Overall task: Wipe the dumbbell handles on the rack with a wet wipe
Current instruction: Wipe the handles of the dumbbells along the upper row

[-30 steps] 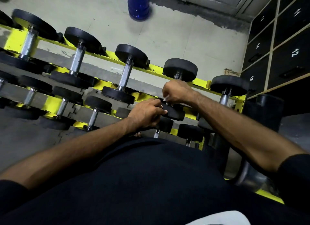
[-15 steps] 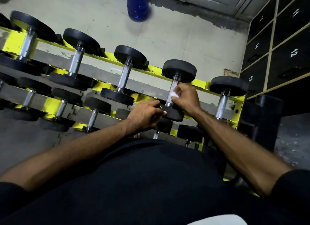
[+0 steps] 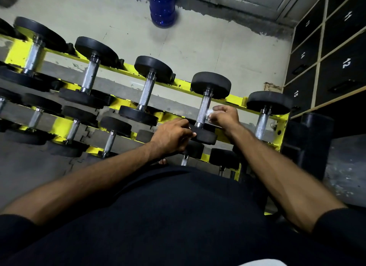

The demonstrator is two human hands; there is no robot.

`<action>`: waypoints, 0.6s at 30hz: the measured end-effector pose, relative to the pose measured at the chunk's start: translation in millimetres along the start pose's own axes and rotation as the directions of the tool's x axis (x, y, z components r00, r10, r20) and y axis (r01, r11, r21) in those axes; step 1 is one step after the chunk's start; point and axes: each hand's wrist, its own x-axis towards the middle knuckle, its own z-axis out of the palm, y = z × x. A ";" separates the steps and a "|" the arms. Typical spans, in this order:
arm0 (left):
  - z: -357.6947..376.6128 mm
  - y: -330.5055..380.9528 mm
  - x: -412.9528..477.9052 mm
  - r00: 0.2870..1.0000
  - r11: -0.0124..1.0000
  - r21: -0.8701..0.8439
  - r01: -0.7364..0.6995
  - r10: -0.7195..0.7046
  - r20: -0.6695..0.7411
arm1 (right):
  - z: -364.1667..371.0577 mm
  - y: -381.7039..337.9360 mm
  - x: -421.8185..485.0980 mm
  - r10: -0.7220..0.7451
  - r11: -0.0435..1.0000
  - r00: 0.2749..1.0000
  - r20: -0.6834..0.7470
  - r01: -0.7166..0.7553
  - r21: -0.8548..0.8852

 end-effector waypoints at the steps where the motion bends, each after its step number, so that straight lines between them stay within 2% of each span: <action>1: 0.0 -0.3 -0.2 1.000 1.000 -0.001 0.002 -0.002 -0.003 | 4.7 -0.3 0.8 0.033 0.997 0.999 -0.041 -0.030 0.075; 3: -1.1 -0.6 -0.7 1.000 1.000 -0.001 0.005 -0.005 0.000 | 9.1 1.9 -1.0 0.086 0.995 0.996 -0.009 -0.086 0.050; 6: -3.2 -0.9 -0.1 1.000 1.000 0.000 -0.008 0.008 0.004 | -1.0 1.4 -4.6 0.195 0.977 0.969 0.151 -0.178 -0.119; 8: -4.0 -0.5 1.5 1.000 1.000 -0.002 -0.012 0.012 0.000 | -4.2 -4.1 0.5 0.197 0.980 0.970 0.145 -0.193 -0.044; 11: -2.7 0.2 1.4 1.000 1.000 -0.013 -0.011 0.010 -0.010 | 2.8 -14.4 5.5 0.167 0.961 0.984 0.057 -0.175 0.212; 13: -2.3 -0.2 1.4 1.000 1.000 -0.017 -0.005 0.005 -0.010 | 2.0 -12.5 3.8 0.143 0.970 0.986 0.087 -0.157 0.183; 16: -2.8 -1.8 2.1 1.000 1.000 -0.010 -0.017 0.017 -0.004 | -9.9 -4.0 0.6 0.145 0.989 0.975 0.171 -0.150 0.016; 18: -3.2 -1.6 3.0 1.000 1.000 -0.006 -0.018 0.018 0.000 | -8.9 -4.3 1.2 0.117 0.989 0.987 0.106 -0.125 0.075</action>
